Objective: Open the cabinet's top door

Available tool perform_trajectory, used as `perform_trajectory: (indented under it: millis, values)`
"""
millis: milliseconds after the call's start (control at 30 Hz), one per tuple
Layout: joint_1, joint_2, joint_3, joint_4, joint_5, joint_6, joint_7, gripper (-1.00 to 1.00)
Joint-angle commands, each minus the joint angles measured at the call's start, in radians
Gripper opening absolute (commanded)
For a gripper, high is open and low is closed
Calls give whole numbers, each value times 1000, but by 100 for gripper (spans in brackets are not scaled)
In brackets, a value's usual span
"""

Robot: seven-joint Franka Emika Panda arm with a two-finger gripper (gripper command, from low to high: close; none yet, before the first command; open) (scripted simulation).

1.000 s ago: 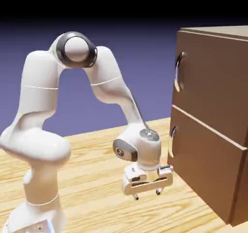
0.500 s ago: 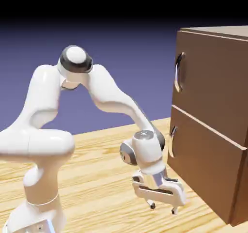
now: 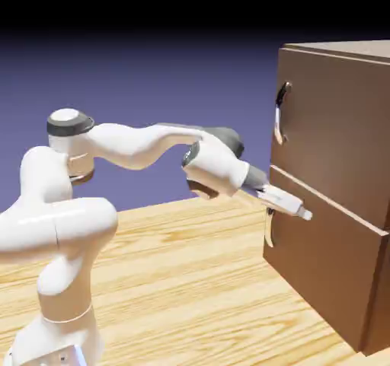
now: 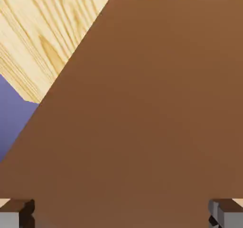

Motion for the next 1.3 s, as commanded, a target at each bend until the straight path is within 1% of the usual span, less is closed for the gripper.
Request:
perform_trajectory:
  millis: [0,133,200,333,367,400,433,533,867,1067,1267]
  values:
    - [30,36,-31,5,41,-9,34,0]
    - [147,181,-154,26,203,-45,170,0]
    - [164,201,-171,29,225,-50,189,0]
    - [17,184,-151,172,274,-51,188,0]
    - [16,184,-151,172,275,-51,188,0]
    - [16,184,-151,172,275,-51,188,-100]
    - [16,184,-151,172,275,-51,188,-100]
    - [77,191,-177,64,308,-163,127,-100]
    - [217,170,-321,-268,302,-588,-49,-100]
    - [206,134,-447,-395,222,-849,-132,-100]
    - [124,72,-583,-462,105,-1110,-214,-100]
